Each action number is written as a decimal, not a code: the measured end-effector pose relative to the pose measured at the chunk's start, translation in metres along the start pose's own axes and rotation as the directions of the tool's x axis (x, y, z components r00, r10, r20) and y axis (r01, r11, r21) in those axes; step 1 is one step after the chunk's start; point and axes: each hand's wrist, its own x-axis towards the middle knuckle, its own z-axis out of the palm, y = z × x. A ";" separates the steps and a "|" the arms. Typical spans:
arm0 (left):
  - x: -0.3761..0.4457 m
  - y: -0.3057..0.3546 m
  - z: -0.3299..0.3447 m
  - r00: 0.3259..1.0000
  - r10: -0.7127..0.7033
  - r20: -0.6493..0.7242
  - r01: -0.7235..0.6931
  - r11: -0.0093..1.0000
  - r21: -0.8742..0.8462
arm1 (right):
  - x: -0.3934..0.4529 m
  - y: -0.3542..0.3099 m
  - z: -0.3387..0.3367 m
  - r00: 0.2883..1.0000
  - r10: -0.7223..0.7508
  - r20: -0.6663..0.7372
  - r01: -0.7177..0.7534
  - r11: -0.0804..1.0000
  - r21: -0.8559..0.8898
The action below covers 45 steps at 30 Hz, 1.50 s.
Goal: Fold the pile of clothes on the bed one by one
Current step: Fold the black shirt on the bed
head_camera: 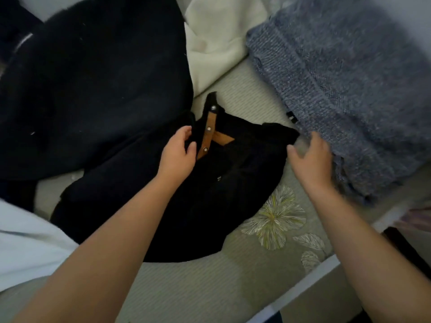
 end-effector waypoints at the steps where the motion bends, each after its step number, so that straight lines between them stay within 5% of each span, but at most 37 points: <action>1: 0.006 -0.005 0.004 0.999 0.034 -0.041 -0.028 0.990 0.139 | -0.006 0.006 0.013 0.994 0.096 0.054 -0.097 0.995 0.009; 4: 0.026 -0.015 0.005 0.981 0.155 -0.116 -0.094 0.905 0.414 | -0.031 0.015 0.043 0.945 0.252 0.208 -0.265 0.963 0.040; 8: 0.050 -0.021 0.005 0.999 0.017 0.045 -0.043 0.710 0.702 | -0.038 0.006 0.070 0.950 0.264 0.164 -0.274 0.961 0.038; 14: 0.029 -0.030 0.003 0.988 -0.107 0.114 0.027 0.836 0.548 | -0.021 0.043 0.044 0.949 0.109 0.297 -0.180 0.958 0.223; 18: -0.015 -0.048 -0.009 0.917 -0.269 0.294 -0.034 0.683 0.729 | -0.018 0.104 -0.002 0.913 0.043 0.405 -0.094 0.990 0.105; 21: -0.041 -0.049 0.005 0.812 -0.402 0.423 -0.104 0.613 0.783 | -0.010 0.116 -0.009 0.936 0.063 0.347 -0.075 0.997 0.022; 23: -0.046 -0.043 0.020 0.852 -0.362 0.378 -0.126 0.558 0.820 | -0.011 0.107 -0.004 0.965 0.065 0.254 -0.048 0.996 -0.072; 27: -0.030 -0.028 0.041 0.885 -0.394 0.248 0.201 0.804 0.560 | -0.020 0.082 0.011 0.974 0.109 0.196 -0.101 0.994 -0.052; 33: -0.028 -0.024 0.041 0.806 -0.499 0.317 0.414 0.859 0.301 | -0.013 0.065 0.013 0.955 0.155 0.253 -0.139 0.987 -0.079; 39: -0.040 0.025 0.010 0.948 -0.245 0.204 0.257 0.966 -0.037 | -0.012 0.039 -0.030 0.969 -0.208 0.133 0.194 0.975 0.108; 45: -0.058 0.087 -0.058 0.950 -0.165 0.266 0.244 0.922 -0.299 | -0.021 -0.021 -0.086 0.927 -0.374 0.038 0.326 0.851 0.413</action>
